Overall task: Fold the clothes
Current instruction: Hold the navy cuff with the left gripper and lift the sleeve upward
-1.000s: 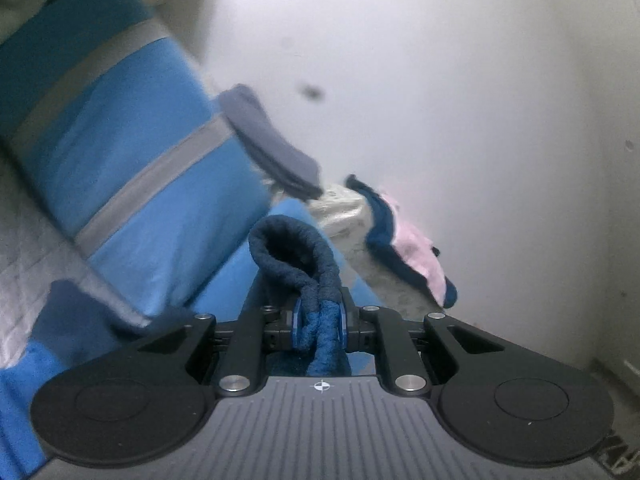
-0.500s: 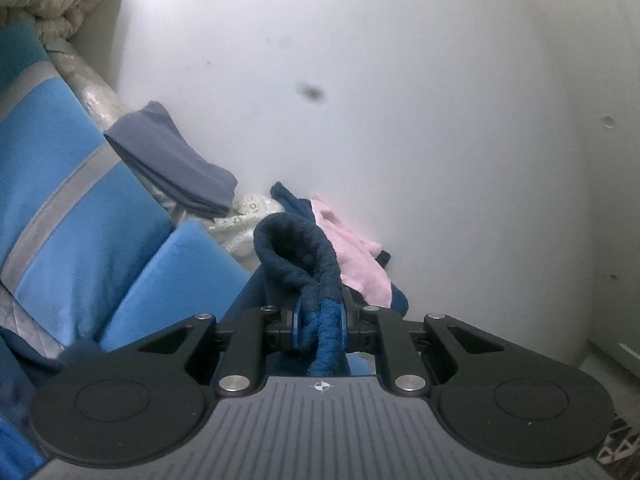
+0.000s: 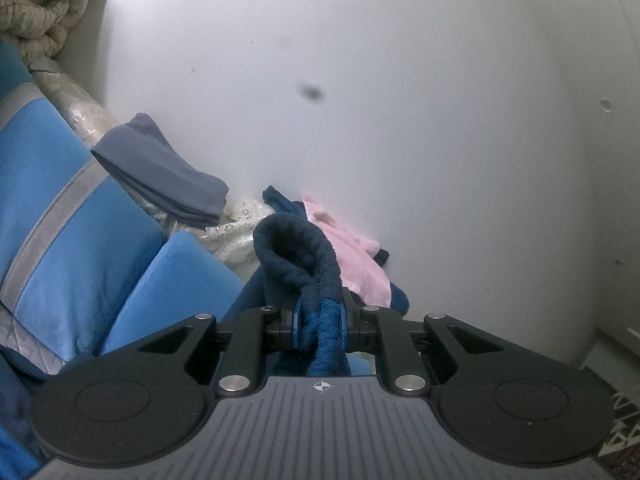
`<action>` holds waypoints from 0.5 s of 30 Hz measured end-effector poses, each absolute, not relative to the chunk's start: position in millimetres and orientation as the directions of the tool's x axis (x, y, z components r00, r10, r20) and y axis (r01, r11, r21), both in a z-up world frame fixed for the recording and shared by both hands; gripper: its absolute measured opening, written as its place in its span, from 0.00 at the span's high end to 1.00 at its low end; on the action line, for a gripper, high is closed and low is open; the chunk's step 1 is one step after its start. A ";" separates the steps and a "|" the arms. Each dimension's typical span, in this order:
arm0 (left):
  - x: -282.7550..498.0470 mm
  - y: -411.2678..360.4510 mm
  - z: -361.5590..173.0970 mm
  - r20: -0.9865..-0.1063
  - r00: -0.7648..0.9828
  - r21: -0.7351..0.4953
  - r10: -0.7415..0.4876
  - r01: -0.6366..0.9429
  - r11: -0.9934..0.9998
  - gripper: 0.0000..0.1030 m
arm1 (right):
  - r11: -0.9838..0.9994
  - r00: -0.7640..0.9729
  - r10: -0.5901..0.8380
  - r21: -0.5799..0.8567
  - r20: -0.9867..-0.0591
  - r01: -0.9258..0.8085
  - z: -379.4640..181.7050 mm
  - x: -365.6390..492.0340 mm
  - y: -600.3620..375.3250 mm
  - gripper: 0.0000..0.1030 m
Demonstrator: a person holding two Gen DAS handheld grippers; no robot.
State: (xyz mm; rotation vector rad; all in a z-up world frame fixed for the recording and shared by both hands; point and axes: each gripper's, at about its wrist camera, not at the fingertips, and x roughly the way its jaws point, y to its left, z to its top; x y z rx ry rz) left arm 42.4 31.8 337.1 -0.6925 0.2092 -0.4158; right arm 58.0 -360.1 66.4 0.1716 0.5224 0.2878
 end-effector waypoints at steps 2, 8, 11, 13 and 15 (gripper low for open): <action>42.5 33.6 336.1 -0.051 0.900 -0.663 -0.434 0.294 0.689 0.84 | 0.935 0.842 0.338 0.252 -0.420 -0.249 73.8 53.4 -361.7 0.00; 46.3 37.0 332.7 -0.061 0.900 -0.682 -0.431 0.278 0.677 0.84 | 0.871 0.725 0.487 0.209 -0.487 -0.444 62.4 53.1 -347.1 0.00; 45.8 38.1 335.2 -0.057 0.897 -0.678 -0.438 0.288 0.676 0.84 | 0.850 0.653 0.472 0.110 -0.593 -0.515 42.7 54.0 -327.5 0.00; 45.0 38.6 337.1 -0.054 0.894 -0.675 -0.444 0.295 0.676 0.84 | 0.867 0.657 0.398 0.030 -0.640 -0.497 30.4 57.4 -320.8 0.00; 44.4 38.6 338.5 -0.052 0.890 -0.671 -0.453 0.305 0.676 0.84 | 0.898 0.669 0.326 -0.001 -0.668 -0.439 21.4 65.0 -319.0 0.00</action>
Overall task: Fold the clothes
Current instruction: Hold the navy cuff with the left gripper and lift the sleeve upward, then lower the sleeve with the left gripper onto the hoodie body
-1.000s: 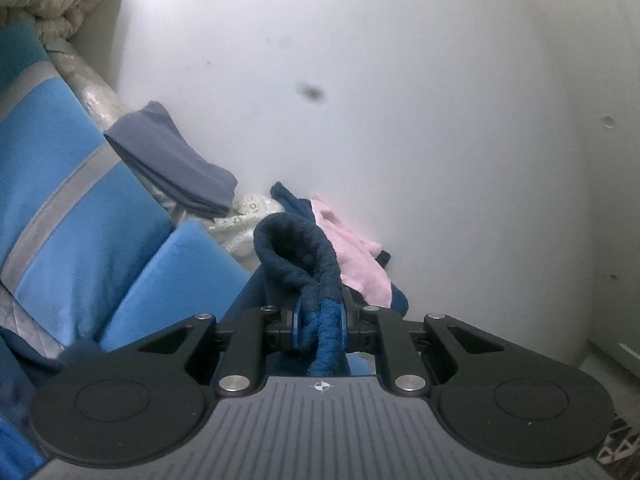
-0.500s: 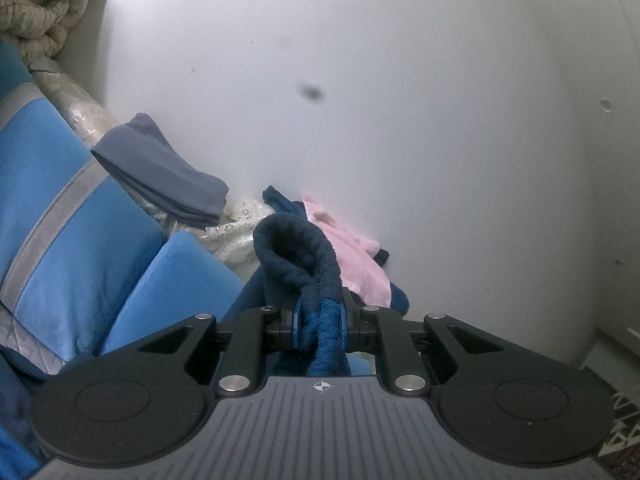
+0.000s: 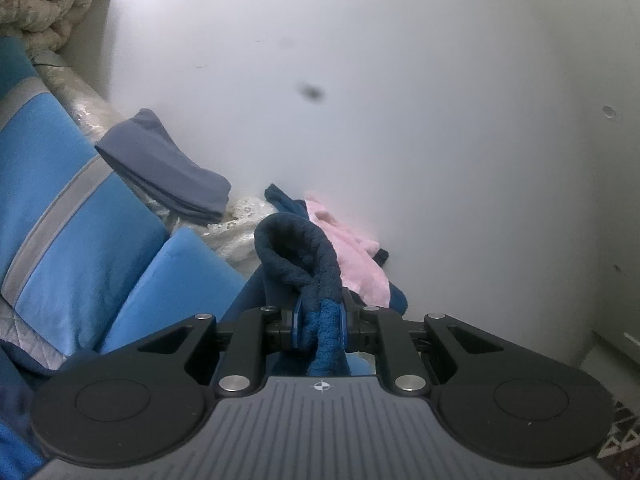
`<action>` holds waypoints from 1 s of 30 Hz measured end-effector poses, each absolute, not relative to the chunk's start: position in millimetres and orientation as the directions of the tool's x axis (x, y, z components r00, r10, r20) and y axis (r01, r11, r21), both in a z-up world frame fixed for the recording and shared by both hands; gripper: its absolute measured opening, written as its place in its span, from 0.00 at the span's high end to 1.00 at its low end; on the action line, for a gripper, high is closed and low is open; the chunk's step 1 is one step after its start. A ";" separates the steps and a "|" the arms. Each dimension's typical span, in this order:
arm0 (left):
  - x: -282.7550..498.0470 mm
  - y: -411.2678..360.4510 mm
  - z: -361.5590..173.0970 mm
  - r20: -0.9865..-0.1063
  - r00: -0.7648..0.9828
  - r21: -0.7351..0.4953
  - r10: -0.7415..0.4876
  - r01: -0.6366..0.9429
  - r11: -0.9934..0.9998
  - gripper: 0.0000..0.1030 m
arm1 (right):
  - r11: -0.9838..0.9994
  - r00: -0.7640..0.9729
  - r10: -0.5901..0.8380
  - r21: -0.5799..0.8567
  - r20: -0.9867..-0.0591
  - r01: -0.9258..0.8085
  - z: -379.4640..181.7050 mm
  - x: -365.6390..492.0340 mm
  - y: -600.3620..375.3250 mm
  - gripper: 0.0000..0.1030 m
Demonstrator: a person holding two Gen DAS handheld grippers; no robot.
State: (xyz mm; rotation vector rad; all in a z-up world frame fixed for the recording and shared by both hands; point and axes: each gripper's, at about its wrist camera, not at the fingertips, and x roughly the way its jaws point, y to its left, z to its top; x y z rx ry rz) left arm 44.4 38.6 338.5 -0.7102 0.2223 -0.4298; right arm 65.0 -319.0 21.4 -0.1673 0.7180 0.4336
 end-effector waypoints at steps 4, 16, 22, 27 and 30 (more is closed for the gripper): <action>44.1 40.9 338.0 -0.062 0.885 -0.642 -0.461 0.318 0.698 0.84 | 0.943 0.700 0.207 -0.051 -0.683 -0.328 15.8 75.9 -325.7 0.01; 47.7 116.2 272.3 -0.271 0.862 -0.536 -0.428 0.234 0.811 0.84 | 0.970 0.754 0.041 -0.154 -0.656 -0.187 19.6 66.3 -358.8 0.00; 23.6 179.4 205.6 -0.340 0.843 -0.543 -0.417 0.186 0.819 0.83 | 0.979 0.747 0.042 -0.122 -0.663 -0.163 25.6 74.5 -350.3 0.00; 2.0 210.3 129.0 -0.428 0.784 -0.561 -0.451 0.161 0.812 0.83 | 0.989 0.706 0.027 -0.083 -0.707 -0.121 24.2 83.7 -350.0 0.00; -5.6 219.9 83.6 -0.481 0.741 -0.580 -0.468 0.132 0.804 0.83 | 0.993 0.685 0.023 -0.060 -0.728 -0.097 22.8 86.8 -352.9 0.00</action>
